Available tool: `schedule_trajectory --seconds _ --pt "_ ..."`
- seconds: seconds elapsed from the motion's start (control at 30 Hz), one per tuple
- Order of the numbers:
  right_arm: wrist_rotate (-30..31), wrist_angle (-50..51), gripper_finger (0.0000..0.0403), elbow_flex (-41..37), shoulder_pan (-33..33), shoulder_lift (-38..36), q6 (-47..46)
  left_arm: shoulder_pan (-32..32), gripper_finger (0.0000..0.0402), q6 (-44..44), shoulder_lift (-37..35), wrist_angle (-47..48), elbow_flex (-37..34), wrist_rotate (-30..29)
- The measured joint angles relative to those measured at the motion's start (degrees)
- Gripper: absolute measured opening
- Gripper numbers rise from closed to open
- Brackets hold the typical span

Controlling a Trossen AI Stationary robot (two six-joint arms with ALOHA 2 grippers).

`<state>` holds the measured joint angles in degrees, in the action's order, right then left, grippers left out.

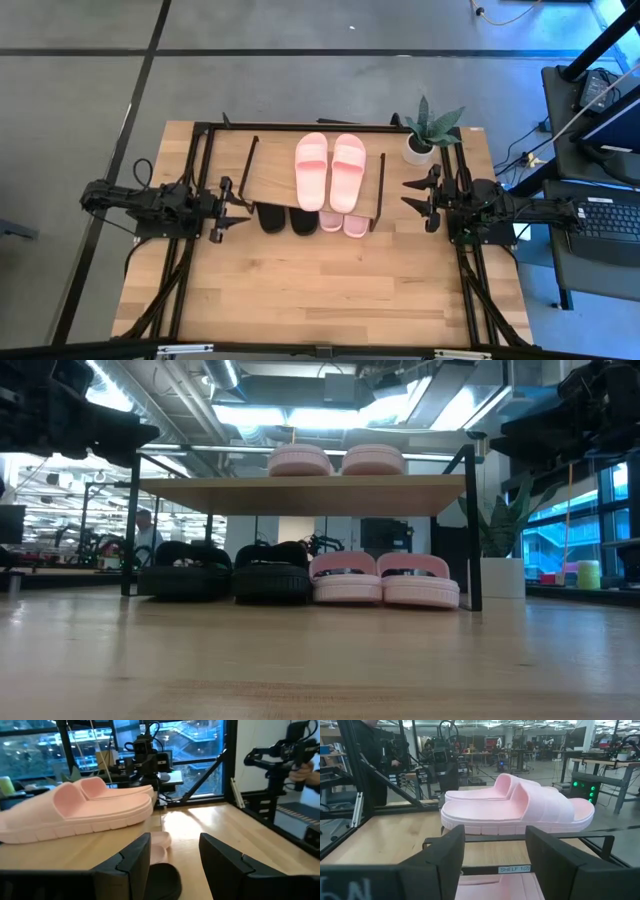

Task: Pick and place slides into the shelf
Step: Return to Home Position

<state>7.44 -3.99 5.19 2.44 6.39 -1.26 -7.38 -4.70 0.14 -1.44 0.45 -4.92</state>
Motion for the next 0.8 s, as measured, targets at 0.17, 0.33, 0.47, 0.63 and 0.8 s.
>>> schedule_trajectory --seconds 0.17,0.33,0.47,0.63,0.8 --pt "0.0 -0.2 0.0210 0.0 0.0 0.0 0.2 0.2 0.0161 -1.8 0.0 0.0 0.0 -0.1" --pt "0.0 0.6 0.0210 0.0 0.0 0.0 1.9 0.2 0.0161 -1.8 0.0 0.1 0.0 -0.1" --pt "-0.2 0.9 0.0210 0.0 0.0 -0.1 4.4 0.2 0.0161 -1.9 0.0 0.1 0.0 -0.1" --pt "-1.6 -0.2 0.0210 0.0 -0.1 -0.2 6.0 0.2 0.0161 -1.8 0.0 0.1 0.0 -0.1" --pt "-1.5 -1.0 0.0210 0.0 -0.1 -0.2 6.3 0.2 0.0161 -1.8 0.0 0.1 0.0 -0.1"
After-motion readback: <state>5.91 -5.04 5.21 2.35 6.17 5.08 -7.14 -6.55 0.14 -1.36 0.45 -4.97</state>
